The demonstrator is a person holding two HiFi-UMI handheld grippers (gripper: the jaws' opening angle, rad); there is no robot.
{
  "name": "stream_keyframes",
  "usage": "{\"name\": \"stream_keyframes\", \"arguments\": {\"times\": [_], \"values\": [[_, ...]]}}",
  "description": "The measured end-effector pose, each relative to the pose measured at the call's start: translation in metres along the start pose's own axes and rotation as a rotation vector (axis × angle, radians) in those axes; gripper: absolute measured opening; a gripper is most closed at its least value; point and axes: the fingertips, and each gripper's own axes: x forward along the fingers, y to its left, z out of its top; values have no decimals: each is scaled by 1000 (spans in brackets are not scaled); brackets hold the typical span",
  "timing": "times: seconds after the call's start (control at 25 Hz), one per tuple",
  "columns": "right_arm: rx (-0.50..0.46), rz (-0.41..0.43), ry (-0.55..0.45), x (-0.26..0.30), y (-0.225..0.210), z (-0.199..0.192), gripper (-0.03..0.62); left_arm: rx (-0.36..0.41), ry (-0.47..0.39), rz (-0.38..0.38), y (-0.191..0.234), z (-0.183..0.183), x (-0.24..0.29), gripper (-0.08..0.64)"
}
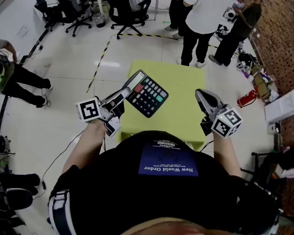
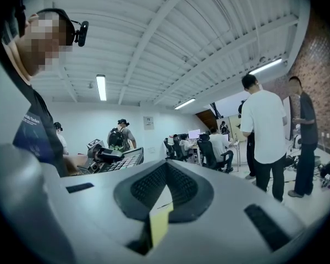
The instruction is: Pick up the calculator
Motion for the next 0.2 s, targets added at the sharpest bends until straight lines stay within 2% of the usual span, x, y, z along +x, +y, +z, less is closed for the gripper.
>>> {"name": "stream_keyframes", "arguments": {"times": [0.2], "values": [[-8, 5, 3, 10, 0, 1, -15, -11, -1, -3, 5, 5, 1, 60]]}}
